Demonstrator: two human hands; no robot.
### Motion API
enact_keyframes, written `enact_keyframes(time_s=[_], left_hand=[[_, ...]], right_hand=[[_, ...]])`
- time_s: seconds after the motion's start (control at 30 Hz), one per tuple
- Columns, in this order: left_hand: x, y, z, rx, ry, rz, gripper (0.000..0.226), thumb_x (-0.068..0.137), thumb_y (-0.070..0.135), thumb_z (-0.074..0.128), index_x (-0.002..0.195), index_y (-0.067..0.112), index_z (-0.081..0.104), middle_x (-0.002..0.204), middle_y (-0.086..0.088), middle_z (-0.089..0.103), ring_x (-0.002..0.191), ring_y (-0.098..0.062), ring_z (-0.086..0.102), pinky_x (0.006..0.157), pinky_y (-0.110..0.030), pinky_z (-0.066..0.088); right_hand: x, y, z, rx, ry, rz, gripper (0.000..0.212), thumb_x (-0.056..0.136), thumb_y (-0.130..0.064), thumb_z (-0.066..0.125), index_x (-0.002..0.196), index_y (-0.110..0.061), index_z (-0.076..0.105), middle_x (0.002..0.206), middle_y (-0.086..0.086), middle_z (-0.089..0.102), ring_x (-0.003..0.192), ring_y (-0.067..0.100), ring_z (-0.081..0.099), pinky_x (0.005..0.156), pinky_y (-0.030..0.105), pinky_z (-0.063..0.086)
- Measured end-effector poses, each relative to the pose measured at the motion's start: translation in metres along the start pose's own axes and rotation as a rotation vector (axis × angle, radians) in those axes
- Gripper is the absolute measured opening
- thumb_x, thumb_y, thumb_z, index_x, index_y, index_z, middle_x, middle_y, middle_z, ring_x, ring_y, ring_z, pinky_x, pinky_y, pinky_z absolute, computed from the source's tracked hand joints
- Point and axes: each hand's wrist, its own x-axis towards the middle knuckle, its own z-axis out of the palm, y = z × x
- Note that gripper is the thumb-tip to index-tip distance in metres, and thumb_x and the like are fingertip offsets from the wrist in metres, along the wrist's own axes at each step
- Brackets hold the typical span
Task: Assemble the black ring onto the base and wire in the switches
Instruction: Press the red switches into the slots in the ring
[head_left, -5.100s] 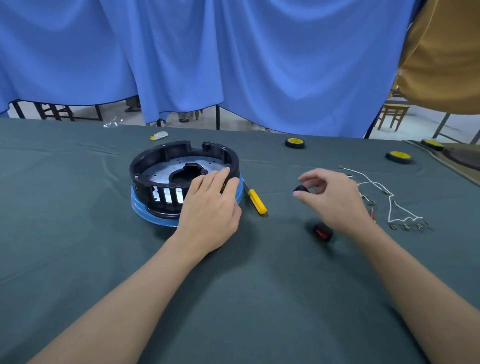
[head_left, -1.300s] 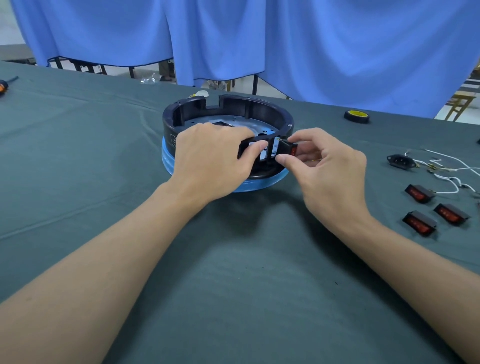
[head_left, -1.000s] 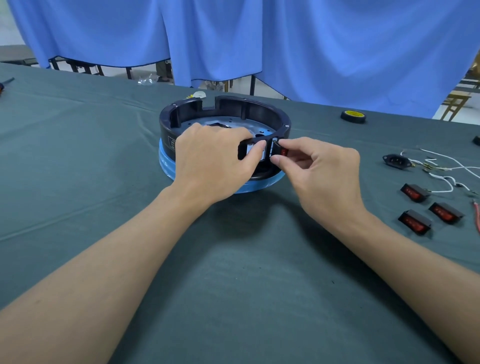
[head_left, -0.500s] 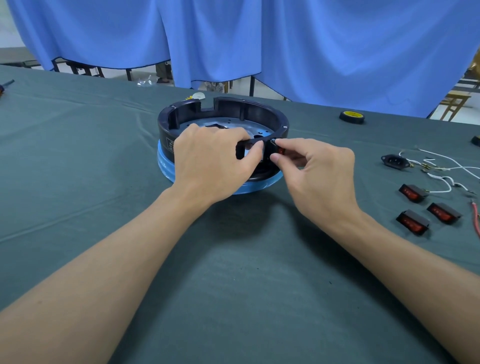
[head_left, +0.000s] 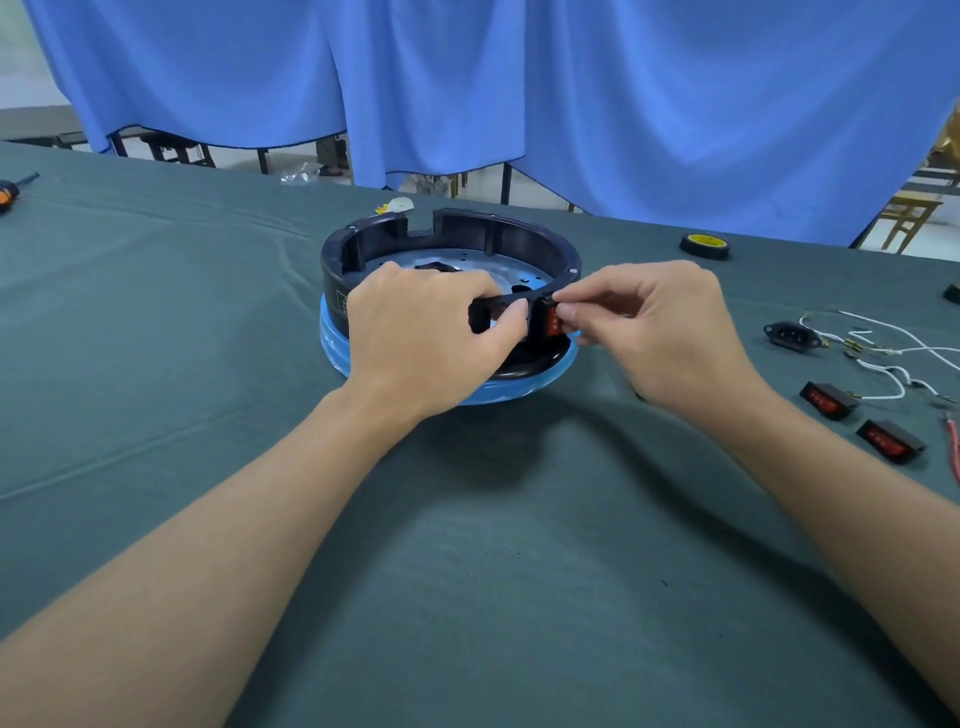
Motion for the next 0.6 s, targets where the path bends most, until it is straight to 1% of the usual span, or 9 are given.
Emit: enact_keyframes(time_s=[0.07,0.13,0.17,0.23,0.27,0.3,0.4,0.5,0.6], left_hand=[[0.0,-0.002,-0.002,-0.014,-0.015,-0.013,0.042,0.081,0.052,0.05,0.069,0.019,0.072,0.052,0.001,0.06,0.055,-0.023,0.055,0.053,-0.032,0.029],[0.0,-0.006,-0.004,-0.051,-0.031,-0.024,0.039,0.078,0.053,0.051,0.069,0.022,0.073,0.05,0.005,0.057,0.055,-0.02,0.055,0.055,-0.028,0.034],[0.0,-0.007,-0.006,-0.066,-0.038,-0.023,0.037,0.078,0.053,0.052,0.07,0.024,0.073,0.049,0.007,0.054,0.055,-0.019,0.054,0.056,-0.026,0.034],[0.0,-0.007,-0.008,-0.062,-0.043,0.002,0.034,0.08,0.05,0.053,0.071,0.025,0.074,0.051,0.01,0.052,0.057,-0.019,0.055,0.056,-0.027,0.031],[0.0,-0.005,-0.009,-0.042,-0.041,0.027,0.035,0.081,0.049,0.052,0.072,0.024,0.074,0.054,0.009,0.055,0.06,-0.02,0.056,0.056,-0.028,0.03],[0.0,-0.004,-0.008,-0.011,-0.041,0.058,0.036,0.084,0.048,0.05,0.074,0.023,0.074,0.059,0.008,0.06,0.065,-0.021,0.056,0.061,-0.029,0.03],[0.0,0.004,-0.006,0.045,-0.057,0.157,0.04,0.091,0.048,0.044,0.091,0.025,0.076,0.077,0.005,0.07,0.078,-0.022,0.059,0.069,-0.032,0.033],[0.001,0.009,-0.004,-0.028,-0.08,0.139,0.036,0.093,0.046,0.044,0.093,0.03,0.077,0.076,0.004,0.07,0.077,-0.023,0.063,0.068,-0.04,0.044],[0.001,0.01,-0.001,-0.033,-0.059,0.099,0.035,0.093,0.046,0.045,0.088,0.032,0.077,0.073,0.004,0.069,0.075,-0.023,0.064,0.063,-0.037,0.043]], right_hand=[[0.001,0.0,-0.004,-0.093,0.013,-0.064,0.011,0.08,-0.015,0.076,0.088,-0.022,0.077,0.083,-0.012,0.067,0.07,0.003,0.058,0.07,0.014,0.043],[0.003,0.0,-0.006,-0.181,0.017,-0.106,0.026,0.078,-0.022,0.078,0.103,-0.025,0.073,0.1,-0.011,0.059,0.075,0.007,0.051,0.07,0.011,0.037],[0.004,0.0,-0.007,-0.19,-0.016,-0.12,0.032,0.079,-0.021,0.077,0.111,-0.024,0.071,0.107,-0.011,0.057,0.074,0.008,0.05,0.07,0.009,0.036],[0.004,-0.001,-0.005,-0.185,-0.117,-0.135,0.03,0.085,-0.015,0.071,0.114,-0.02,0.07,0.114,-0.009,0.059,0.072,0.002,0.052,0.074,0.005,0.036],[0.003,-0.001,-0.004,-0.177,-0.153,-0.127,0.025,0.088,-0.013,0.068,0.112,-0.017,0.072,0.114,-0.008,0.062,0.073,-0.002,0.054,0.078,0.004,0.036],[0.003,-0.002,-0.003,-0.157,-0.163,-0.113,0.022,0.089,-0.012,0.066,0.109,-0.016,0.073,0.111,-0.008,0.064,0.074,-0.005,0.054,0.079,0.004,0.036],[0.005,-0.002,-0.003,-0.082,-0.155,-0.057,0.018,0.089,-0.01,0.067,0.103,-0.015,0.076,0.104,-0.011,0.066,0.073,-0.006,0.056,0.079,0.005,0.04],[0.007,-0.003,-0.005,0.008,-0.187,-0.023,0.016,0.087,-0.007,0.068,0.098,-0.016,0.077,0.098,-0.011,0.065,0.066,-0.012,0.055,0.073,0.003,0.04],[0.01,-0.004,-0.006,0.06,-0.183,-0.004,0.016,0.085,-0.005,0.07,0.095,-0.016,0.076,0.097,-0.006,0.066,0.058,-0.012,0.054,0.063,0.003,0.039]])
